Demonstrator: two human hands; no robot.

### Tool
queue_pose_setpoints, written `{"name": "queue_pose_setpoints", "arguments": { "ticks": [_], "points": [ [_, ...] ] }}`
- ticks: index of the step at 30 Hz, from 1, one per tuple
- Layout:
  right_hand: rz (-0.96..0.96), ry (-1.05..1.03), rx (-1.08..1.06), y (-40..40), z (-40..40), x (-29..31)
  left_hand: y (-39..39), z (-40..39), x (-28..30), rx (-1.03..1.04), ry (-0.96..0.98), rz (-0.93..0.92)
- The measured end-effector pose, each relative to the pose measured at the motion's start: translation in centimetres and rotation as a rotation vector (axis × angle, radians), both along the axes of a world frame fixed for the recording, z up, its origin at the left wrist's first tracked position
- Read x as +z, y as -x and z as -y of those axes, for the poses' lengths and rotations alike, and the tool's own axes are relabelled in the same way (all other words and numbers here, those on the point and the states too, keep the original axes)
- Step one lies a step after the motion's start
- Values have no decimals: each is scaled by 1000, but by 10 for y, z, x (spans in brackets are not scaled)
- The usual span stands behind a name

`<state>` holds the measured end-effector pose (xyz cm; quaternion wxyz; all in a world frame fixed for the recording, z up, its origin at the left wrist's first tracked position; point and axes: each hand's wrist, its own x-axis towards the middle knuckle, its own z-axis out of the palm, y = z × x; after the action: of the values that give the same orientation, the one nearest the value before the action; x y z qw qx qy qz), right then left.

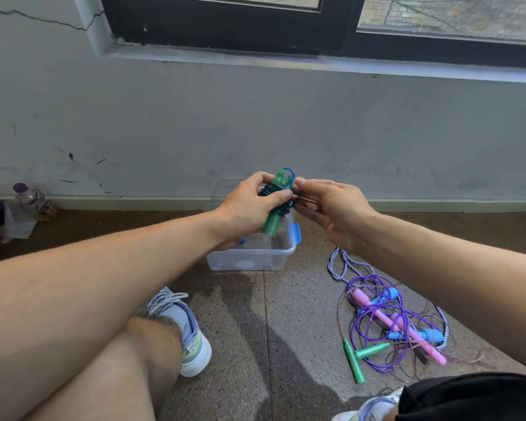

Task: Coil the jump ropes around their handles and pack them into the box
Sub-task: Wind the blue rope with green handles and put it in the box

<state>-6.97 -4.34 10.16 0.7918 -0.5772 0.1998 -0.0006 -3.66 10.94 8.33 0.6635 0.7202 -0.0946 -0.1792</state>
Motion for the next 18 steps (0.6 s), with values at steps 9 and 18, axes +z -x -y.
{"name": "queue_pose_setpoints", "arguments": {
  "ticks": [9,18],
  "points": [
    [1,-15,-29,0,-3,7,3,11,11,55,103,-143],
    [44,93,-56,-4,2,9,7,17,11,85,143,-28]
  ]
}}
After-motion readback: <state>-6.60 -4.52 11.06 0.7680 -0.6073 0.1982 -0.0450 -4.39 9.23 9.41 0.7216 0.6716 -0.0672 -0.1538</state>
